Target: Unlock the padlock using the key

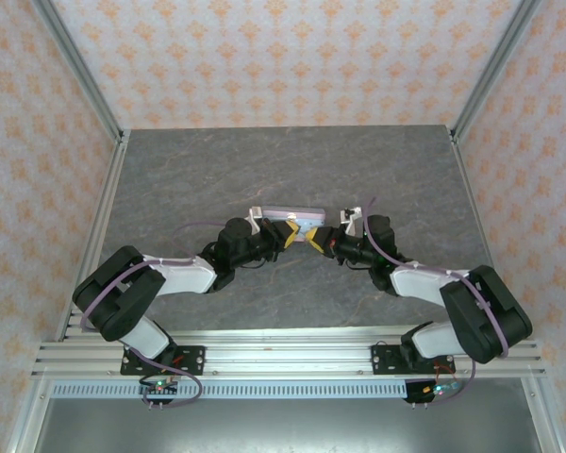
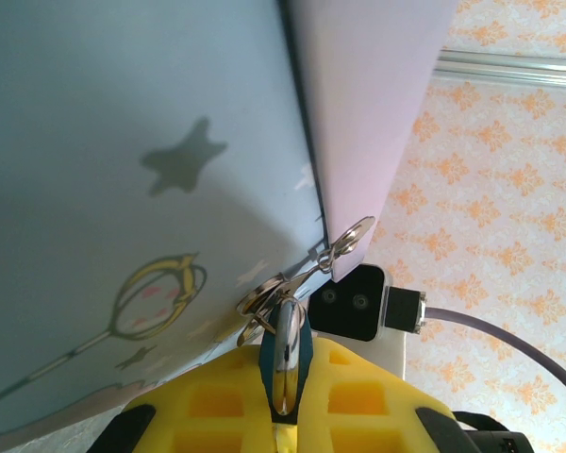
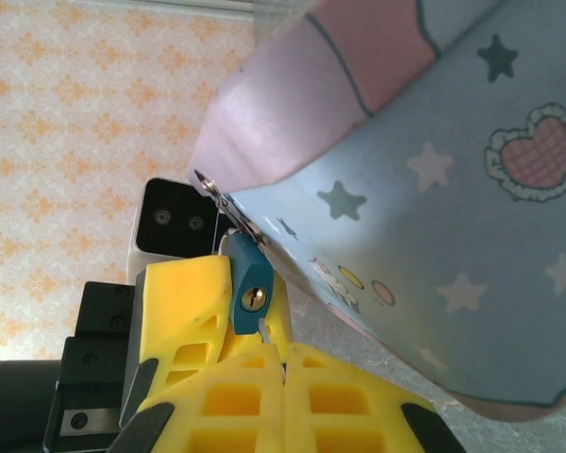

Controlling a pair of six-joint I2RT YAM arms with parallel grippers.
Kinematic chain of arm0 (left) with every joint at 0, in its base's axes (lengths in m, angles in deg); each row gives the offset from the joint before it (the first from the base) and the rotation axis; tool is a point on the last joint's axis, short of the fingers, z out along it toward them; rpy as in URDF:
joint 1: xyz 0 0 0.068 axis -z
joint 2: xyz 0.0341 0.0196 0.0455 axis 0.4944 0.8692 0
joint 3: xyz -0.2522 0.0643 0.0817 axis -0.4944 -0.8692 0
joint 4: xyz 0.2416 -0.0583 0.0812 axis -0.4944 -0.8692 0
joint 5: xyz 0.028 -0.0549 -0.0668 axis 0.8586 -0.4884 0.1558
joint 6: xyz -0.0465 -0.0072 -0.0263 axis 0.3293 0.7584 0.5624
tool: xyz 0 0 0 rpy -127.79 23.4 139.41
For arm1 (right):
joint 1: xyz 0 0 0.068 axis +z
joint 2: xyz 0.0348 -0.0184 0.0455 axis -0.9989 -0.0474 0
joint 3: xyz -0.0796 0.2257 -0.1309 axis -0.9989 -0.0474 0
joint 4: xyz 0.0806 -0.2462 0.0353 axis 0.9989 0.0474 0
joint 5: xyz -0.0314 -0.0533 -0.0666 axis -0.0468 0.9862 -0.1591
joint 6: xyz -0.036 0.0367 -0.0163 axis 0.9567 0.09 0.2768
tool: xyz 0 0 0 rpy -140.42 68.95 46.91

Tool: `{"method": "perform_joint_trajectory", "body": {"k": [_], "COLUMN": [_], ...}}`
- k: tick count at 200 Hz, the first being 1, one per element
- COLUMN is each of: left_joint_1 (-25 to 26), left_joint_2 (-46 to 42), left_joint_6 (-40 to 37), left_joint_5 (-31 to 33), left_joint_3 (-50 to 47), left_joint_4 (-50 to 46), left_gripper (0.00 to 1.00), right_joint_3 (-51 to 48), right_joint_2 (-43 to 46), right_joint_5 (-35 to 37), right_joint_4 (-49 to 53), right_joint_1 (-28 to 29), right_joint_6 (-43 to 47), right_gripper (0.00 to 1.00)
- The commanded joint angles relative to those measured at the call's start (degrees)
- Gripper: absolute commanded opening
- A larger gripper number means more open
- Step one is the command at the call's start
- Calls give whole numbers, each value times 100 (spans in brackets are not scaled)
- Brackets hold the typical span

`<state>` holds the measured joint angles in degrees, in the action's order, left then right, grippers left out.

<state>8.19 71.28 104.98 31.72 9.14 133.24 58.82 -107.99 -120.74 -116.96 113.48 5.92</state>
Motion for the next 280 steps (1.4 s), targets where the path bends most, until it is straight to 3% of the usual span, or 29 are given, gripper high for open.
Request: {"method": "perform_joint_trajectory", "body": {"k": [1,128,226,280], "left_joint_1": [-20,-7,58,113], "left_joint_2": [35,165,243,348], "left_joint_6": [-3,32,32,58], "left_joint_5": [53,46,47,55], "left_joint_3": [138,231,297,340], "left_joint_4": [299,307,351,413], "left_gripper": [0,0,0,0], "right_joint_3": [197,394,531,814], "right_joint_2": [-68,-433,-934,-998], "right_joint_5": [112,71,220,255], "right_joint_4": [-118,-409,-1415,-1175], "right_joint_1": [-2,-6,17,150], "right_joint_6": [92,-70,-1098,-1073], "right_gripper": [0,0,0,0]}}
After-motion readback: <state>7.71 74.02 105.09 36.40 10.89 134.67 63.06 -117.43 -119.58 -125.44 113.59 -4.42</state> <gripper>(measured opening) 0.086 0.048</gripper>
